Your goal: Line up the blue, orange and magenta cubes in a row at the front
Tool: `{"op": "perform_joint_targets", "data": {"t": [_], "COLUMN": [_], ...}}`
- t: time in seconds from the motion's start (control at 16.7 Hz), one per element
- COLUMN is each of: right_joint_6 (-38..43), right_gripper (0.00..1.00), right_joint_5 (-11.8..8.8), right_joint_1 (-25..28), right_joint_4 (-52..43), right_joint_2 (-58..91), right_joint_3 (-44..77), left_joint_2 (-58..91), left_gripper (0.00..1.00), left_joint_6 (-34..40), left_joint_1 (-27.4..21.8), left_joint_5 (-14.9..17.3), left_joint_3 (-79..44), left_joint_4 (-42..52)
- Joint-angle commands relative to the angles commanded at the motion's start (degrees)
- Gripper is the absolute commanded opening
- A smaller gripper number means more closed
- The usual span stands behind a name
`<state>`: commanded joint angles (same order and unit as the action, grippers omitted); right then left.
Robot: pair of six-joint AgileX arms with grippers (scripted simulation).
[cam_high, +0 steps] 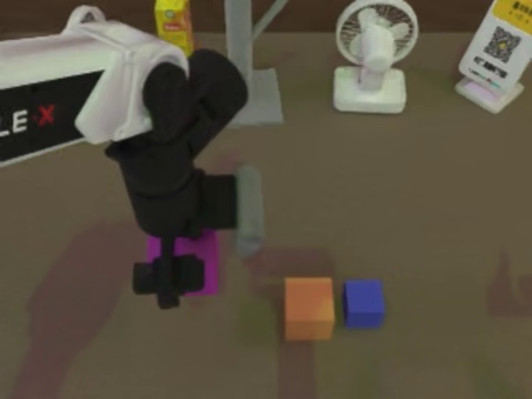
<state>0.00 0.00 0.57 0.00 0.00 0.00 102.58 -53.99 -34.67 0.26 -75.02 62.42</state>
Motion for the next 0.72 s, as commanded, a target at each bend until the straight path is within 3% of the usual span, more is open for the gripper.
{"op": "perform_joint_targets", "data": {"t": [0.42,0.72], "right_joint_6": [0.0,0.0], "right_gripper": [1.0,1.0], "right_joint_5": [0.0,0.0], "right_joint_1": [0.0,0.0], "right_joint_4": [0.0,0.0], "right_joint_2": [0.0,0.0], "right_joint_3": [0.0,0.0], "left_joint_2": [-0.94,2.3], "left_gripper": [0.0,0.0], "left_joint_6": [0.25,0.75], "left_joint_1": [-1.54,-1.76], "left_joint_5": [-0.02,0.0], "left_joint_3": [1.17,6.42], "left_joint_4": [-0.32,-9.35]}}
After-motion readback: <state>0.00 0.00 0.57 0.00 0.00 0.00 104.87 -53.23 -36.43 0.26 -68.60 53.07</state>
